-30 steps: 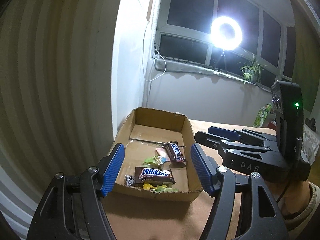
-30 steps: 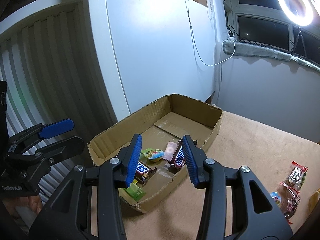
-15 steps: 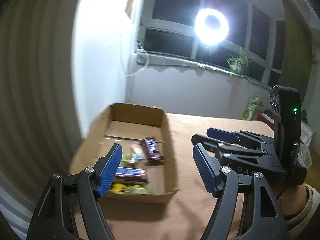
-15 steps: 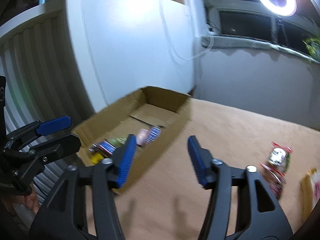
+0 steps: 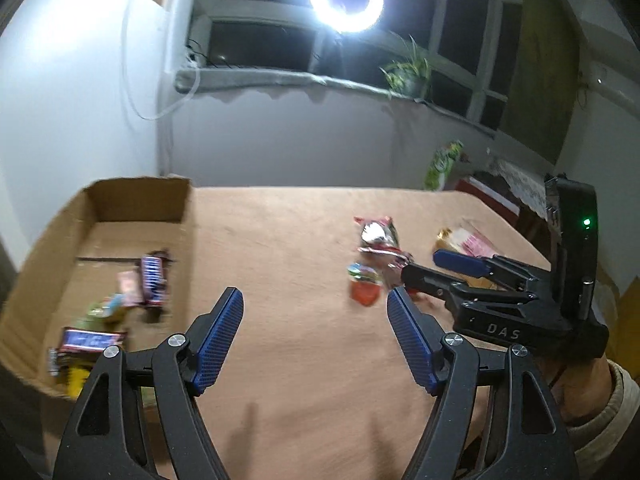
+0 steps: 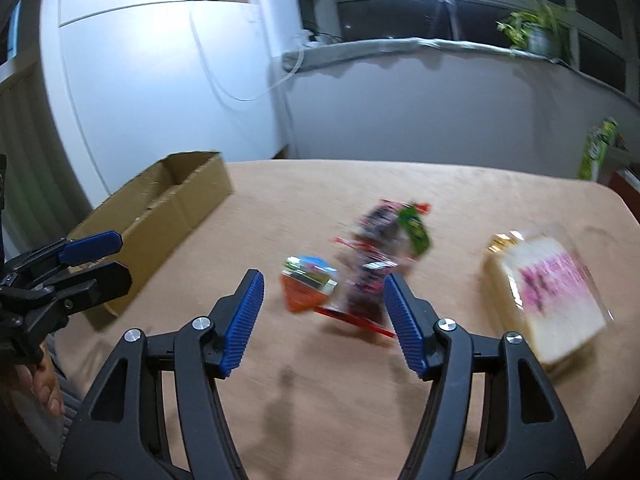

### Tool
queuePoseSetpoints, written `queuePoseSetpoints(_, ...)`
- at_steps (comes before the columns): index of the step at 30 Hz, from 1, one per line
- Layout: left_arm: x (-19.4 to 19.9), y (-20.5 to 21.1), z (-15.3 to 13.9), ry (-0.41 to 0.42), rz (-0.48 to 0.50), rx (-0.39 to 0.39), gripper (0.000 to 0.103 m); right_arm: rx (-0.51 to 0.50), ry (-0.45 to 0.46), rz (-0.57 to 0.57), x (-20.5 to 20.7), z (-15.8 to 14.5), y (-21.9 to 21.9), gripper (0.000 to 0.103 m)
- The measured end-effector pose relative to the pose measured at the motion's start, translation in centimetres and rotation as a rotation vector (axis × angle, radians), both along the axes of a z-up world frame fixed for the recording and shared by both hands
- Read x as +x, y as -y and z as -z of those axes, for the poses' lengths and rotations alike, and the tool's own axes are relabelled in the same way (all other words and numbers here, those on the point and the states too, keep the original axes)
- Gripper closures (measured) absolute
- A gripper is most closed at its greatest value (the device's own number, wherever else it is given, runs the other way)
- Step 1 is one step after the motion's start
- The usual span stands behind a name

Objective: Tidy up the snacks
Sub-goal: 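Move both open tools from the box back to the remaining snacks, then grasp the orange cup-shaped packet with the left tool while the right tool grasps the dark candy bag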

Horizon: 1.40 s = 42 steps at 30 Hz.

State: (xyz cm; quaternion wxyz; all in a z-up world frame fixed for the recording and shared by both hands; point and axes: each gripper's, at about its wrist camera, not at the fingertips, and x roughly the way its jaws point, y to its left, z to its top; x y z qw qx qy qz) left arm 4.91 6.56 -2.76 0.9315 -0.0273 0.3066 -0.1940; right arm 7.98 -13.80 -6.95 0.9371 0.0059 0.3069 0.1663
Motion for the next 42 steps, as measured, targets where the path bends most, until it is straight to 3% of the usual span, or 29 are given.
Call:
queuePoseSetpoints(6,1.8,2.6,1.3,-0.048,0.030,0.028,0.029,0.029,-0.026,0.017,0.3,0.7,2.3,0.036)
queuePoseSetpoints(10,3.2,4.0,2.2,-0.073,0.037,0.060,0.029,0.041,-0.048,0.023,1.0,1.2,2.8,0.026)
queuePoseSetpoints(22,6.4,7.1,4.9,-0.171,0.058,0.171,0.029,0.034,-0.172,-0.033,5.7,2.5,2.6,0.026)
queuePoseSetpoints(24,6.7,7.7,4.9,-0.172,0.071,0.185,0.029,0.044,-0.187,-0.043,6.1,2.8,2.6,0.032)
queuePoseSetpoints(28,7.7,9.0,5.3,-0.186,0.099,0.222,0.029,0.075,-0.220,-0.071,6.4,3.3,3.0,0.069)
queuePoseSetpoints(32,8.1,10.3,5.9,-0.196,0.150,0.224,0.029,0.065,-0.210,-0.067,5.8,3.3,3.7,0.069)
queuePoseSetpoints(33,8.2,10.5,6.0,-0.200,0.158,0.223,0.031,0.070,-0.205,-0.060,5.4,3.4,4.1,0.069)
queuePoseSetpoints(37,8.4,10.2,5.9,-0.197,0.150,0.208,0.059,0.082,-0.190,-0.051,4.5,3.4,5.1,0.069)
queuePoseSetpoints(39,8.7,9.7,5.8,-0.202,0.137,0.185,0.066,0.078,-0.176,-0.050,4.4,3.3,5.0,0.069)
queuePoseSetpoints(42,8.9,9.3,5.8,-0.202,0.137,0.169,0.066,0.089,-0.171,-0.050,4.5,3.3,5.2,0.069)
